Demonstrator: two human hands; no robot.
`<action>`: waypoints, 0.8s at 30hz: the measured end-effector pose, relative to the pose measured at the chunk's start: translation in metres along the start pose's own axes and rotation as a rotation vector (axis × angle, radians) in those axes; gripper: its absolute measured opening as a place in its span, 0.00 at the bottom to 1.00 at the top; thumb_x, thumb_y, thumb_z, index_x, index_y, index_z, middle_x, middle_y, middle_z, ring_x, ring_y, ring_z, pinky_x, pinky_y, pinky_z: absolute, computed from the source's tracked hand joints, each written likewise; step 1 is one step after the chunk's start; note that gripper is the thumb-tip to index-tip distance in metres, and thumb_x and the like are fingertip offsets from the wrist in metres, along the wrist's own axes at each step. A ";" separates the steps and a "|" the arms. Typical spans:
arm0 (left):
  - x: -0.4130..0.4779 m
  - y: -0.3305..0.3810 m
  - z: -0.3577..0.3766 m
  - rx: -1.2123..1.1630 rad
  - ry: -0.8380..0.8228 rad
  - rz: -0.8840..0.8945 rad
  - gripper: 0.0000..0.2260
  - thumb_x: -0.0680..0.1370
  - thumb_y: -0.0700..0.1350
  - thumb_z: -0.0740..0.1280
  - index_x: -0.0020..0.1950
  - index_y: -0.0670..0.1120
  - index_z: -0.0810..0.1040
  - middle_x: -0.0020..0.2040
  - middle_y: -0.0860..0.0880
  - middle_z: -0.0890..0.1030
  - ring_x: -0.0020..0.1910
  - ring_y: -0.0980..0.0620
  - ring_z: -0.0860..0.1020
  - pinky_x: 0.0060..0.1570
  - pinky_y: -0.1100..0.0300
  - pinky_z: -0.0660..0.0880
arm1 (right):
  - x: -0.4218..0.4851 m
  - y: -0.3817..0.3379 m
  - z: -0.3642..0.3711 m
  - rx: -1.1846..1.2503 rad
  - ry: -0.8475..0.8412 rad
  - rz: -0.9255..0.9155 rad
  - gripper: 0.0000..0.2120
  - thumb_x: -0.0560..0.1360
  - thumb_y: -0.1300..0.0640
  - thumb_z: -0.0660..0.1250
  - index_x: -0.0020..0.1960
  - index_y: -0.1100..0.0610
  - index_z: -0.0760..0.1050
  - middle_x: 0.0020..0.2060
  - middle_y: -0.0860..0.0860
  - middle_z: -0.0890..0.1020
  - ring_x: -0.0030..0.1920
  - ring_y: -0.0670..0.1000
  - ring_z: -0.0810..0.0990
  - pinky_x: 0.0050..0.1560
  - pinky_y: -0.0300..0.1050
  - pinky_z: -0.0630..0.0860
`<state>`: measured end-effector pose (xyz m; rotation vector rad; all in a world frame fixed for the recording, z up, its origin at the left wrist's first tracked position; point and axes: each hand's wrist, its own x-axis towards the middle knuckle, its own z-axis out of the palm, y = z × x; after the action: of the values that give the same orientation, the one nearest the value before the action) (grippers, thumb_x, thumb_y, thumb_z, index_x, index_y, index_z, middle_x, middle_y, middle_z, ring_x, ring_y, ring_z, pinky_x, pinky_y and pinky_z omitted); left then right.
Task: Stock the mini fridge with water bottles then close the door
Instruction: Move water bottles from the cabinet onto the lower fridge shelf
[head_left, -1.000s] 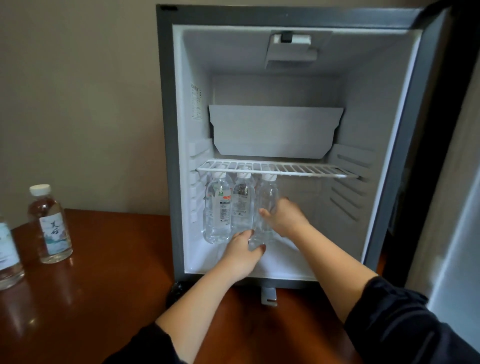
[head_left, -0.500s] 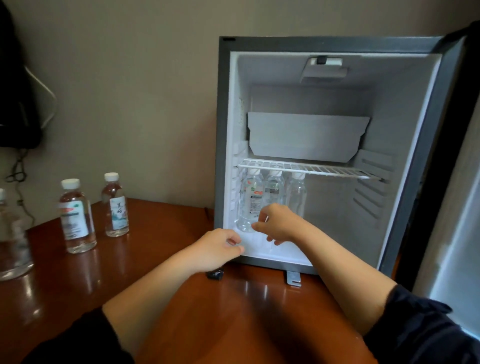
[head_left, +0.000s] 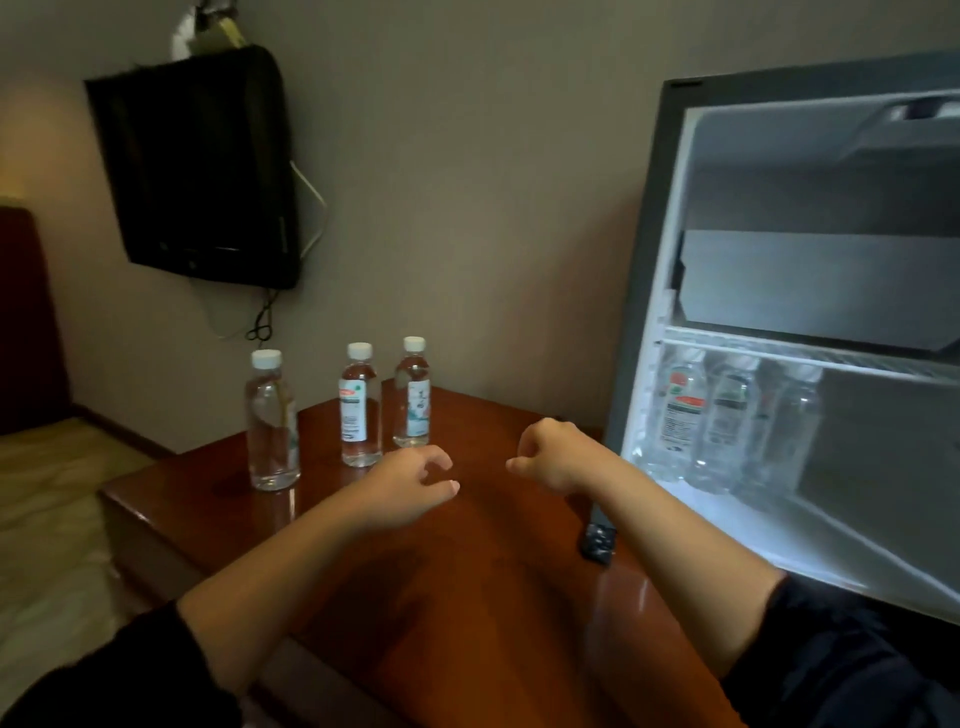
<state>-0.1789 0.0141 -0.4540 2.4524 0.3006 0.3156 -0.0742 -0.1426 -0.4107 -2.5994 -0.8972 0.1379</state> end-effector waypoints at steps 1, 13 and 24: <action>-0.002 -0.010 -0.005 -0.005 0.039 -0.019 0.16 0.77 0.50 0.64 0.64 0.49 0.71 0.63 0.49 0.74 0.60 0.54 0.74 0.52 0.62 0.73 | 0.006 -0.009 0.006 -0.008 -0.005 -0.014 0.15 0.76 0.48 0.65 0.57 0.58 0.77 0.55 0.57 0.79 0.55 0.58 0.79 0.54 0.49 0.76; -0.018 -0.137 -0.055 -0.203 0.300 -0.321 0.14 0.77 0.49 0.66 0.60 0.44 0.74 0.60 0.45 0.77 0.55 0.51 0.77 0.49 0.60 0.76 | 0.077 -0.122 0.066 0.026 -0.037 -0.249 0.12 0.76 0.53 0.66 0.53 0.60 0.77 0.51 0.56 0.80 0.56 0.57 0.78 0.50 0.45 0.73; 0.025 -0.186 -0.082 -0.425 0.420 -0.325 0.28 0.71 0.48 0.73 0.67 0.48 0.66 0.57 0.50 0.75 0.59 0.46 0.75 0.61 0.44 0.73 | 0.136 -0.224 0.094 0.204 0.047 -0.472 0.25 0.77 0.56 0.64 0.72 0.57 0.60 0.64 0.60 0.74 0.62 0.60 0.73 0.60 0.52 0.71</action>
<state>-0.2054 0.2115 -0.5036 1.8689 0.7219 0.6756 -0.1153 0.1326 -0.4052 -2.1319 -1.3704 0.0344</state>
